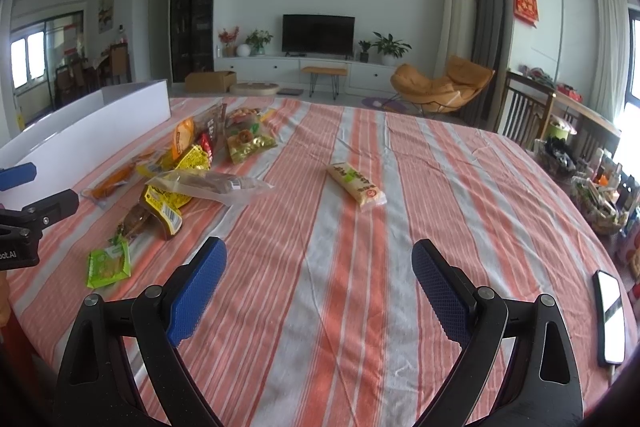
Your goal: Organize snacks
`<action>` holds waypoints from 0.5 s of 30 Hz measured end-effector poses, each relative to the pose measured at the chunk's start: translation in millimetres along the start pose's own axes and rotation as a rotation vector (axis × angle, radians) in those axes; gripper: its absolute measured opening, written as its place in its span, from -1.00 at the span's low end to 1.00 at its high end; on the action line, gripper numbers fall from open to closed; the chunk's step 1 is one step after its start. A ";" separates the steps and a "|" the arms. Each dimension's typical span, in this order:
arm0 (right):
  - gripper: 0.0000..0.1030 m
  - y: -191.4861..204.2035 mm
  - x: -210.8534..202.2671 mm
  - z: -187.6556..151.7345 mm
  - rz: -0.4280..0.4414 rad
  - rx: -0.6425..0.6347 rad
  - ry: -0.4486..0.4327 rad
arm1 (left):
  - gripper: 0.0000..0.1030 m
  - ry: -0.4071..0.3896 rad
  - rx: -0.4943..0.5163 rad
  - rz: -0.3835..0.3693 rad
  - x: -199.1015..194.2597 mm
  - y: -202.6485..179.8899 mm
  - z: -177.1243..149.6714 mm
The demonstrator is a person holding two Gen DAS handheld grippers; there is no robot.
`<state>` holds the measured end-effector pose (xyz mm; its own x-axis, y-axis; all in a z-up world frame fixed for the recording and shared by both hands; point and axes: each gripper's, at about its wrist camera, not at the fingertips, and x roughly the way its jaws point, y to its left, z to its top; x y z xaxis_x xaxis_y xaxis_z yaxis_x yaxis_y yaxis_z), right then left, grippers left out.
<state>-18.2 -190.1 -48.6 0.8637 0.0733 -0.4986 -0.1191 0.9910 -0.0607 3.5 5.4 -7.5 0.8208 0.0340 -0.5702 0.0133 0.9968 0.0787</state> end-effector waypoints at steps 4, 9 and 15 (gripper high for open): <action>0.86 -0.1 -0.3 0.3 0.000 0.001 0.000 | 1.00 0.003 -0.001 0.002 0.1 -0.1 0.3; 0.86 0.6 0.3 2.0 0.002 -0.001 0.006 | 1.00 0.006 0.006 0.006 1.2 -1.1 -0.1; 0.86 0.2 0.3 1.0 0.002 -0.002 0.002 | 1.00 0.007 0.007 0.007 2.3 -1.5 -0.4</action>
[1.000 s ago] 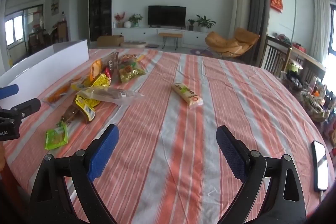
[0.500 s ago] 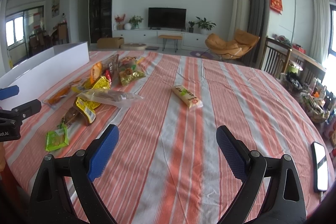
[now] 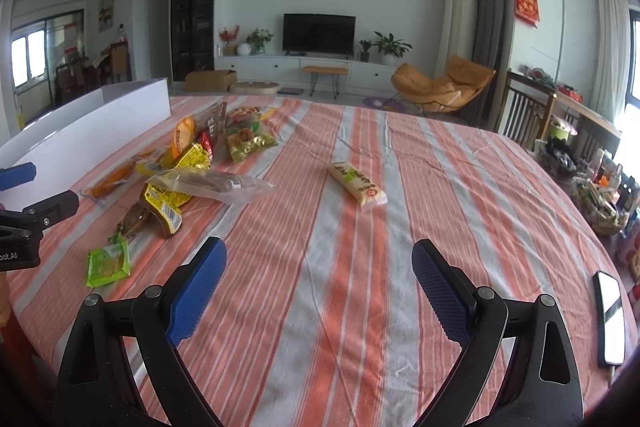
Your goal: Organize snacks
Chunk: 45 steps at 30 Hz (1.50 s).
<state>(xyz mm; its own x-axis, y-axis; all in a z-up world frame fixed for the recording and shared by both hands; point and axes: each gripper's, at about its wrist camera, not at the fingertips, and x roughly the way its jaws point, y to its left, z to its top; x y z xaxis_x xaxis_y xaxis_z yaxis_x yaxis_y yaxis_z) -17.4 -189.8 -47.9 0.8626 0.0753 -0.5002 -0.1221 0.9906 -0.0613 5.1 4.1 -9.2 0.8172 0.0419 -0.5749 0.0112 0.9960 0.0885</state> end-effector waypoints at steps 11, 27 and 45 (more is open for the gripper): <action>0.86 -0.2 0.3 -0.8 0.002 0.004 0.006 | 1.00 0.005 0.003 0.003 0.9 -0.3 -1.2; 0.86 -0.6 1.1 -1.3 0.003 0.005 0.007 | 1.00 0.007 0.002 0.006 1.8 0.7 -1.2; 0.86 -0.6 1.9 -1.4 0.003 0.005 0.008 | 1.00 0.009 0.003 0.010 2.6 1.2 -3.0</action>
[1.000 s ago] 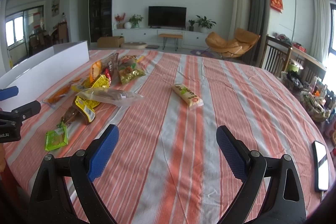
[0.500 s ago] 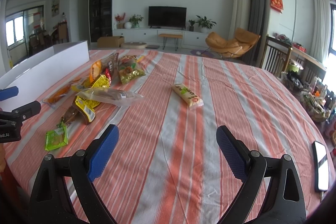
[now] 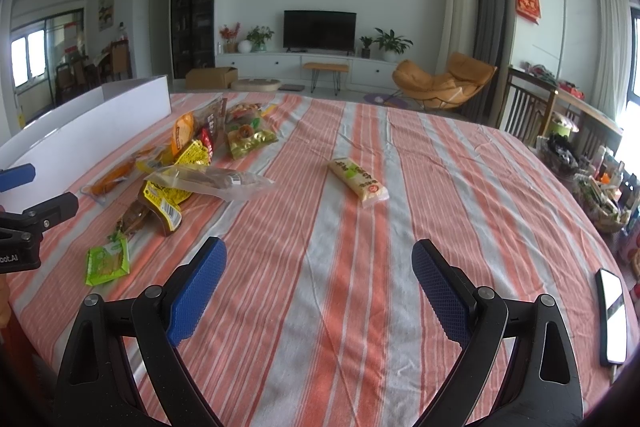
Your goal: Organize snacks
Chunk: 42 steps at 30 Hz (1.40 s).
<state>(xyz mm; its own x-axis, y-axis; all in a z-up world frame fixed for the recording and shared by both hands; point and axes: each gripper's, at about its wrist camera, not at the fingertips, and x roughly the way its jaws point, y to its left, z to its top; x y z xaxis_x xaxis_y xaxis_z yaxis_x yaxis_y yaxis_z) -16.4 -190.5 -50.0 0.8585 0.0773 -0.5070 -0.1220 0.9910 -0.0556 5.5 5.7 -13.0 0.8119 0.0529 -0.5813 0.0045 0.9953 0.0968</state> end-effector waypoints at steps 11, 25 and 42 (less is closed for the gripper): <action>0.86 0.6 1.9 -0.4 0.002 0.000 0.005 | 1.00 0.009 0.009 0.001 -0.6 1.5 -3.5; 0.86 0.7 6.7 -4.7 0.006 -0.002 0.020 | 1.00 0.047 -0.010 0.028 -2.6 17.6 -11.0; 0.86 4.9 8.9 -6.7 0.012 -0.020 0.039 | 1.00 0.083 -0.046 0.047 -4.5 40.5 -19.0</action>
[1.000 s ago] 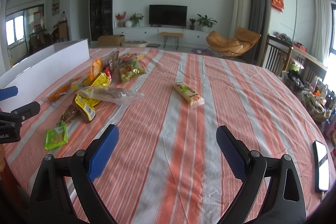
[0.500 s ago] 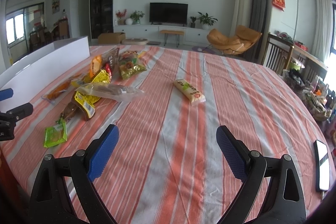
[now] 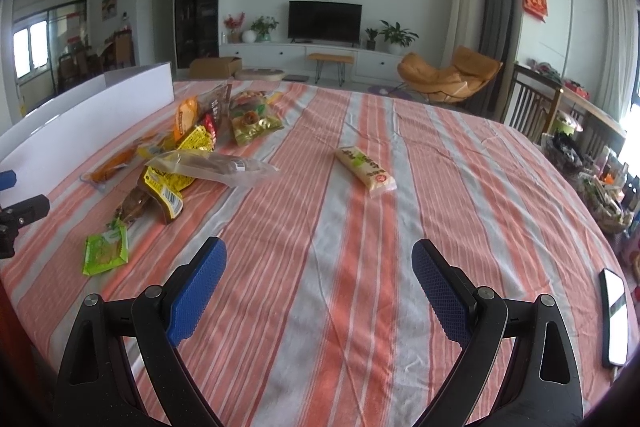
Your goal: Organize snacks
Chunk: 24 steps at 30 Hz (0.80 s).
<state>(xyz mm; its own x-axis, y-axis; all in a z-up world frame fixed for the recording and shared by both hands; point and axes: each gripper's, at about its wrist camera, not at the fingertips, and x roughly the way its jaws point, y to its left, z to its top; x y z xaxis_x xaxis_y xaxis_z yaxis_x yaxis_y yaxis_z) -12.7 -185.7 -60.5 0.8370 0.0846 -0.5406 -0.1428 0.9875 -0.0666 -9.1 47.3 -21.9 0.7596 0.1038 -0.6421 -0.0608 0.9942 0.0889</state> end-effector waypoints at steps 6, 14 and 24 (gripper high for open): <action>0.86 0.1 -0.6 -0.3 0.001 -0.002 -0.001 | 1.00 0.002 0.010 0.000 0.2 -0.8 0.3; 0.86 0.7 -0.3 0.2 0.001 -0.003 -0.001 | 1.00 0.002 0.011 0.000 0.1 -1.3 0.1; 0.86 0.8 -0.4 0.0 0.001 -0.004 0.000 | 1.00 0.004 0.011 0.002 0.6 -2.8 -0.3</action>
<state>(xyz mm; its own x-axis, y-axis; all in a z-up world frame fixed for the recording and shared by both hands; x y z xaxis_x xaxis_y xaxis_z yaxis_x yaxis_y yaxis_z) -13.1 -184.9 -60.3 0.8366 0.0859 -0.5410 -0.1461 0.9868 -0.0692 -8.7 44.5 -22.8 0.7572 0.1061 -0.6445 -0.0555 0.9936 0.0983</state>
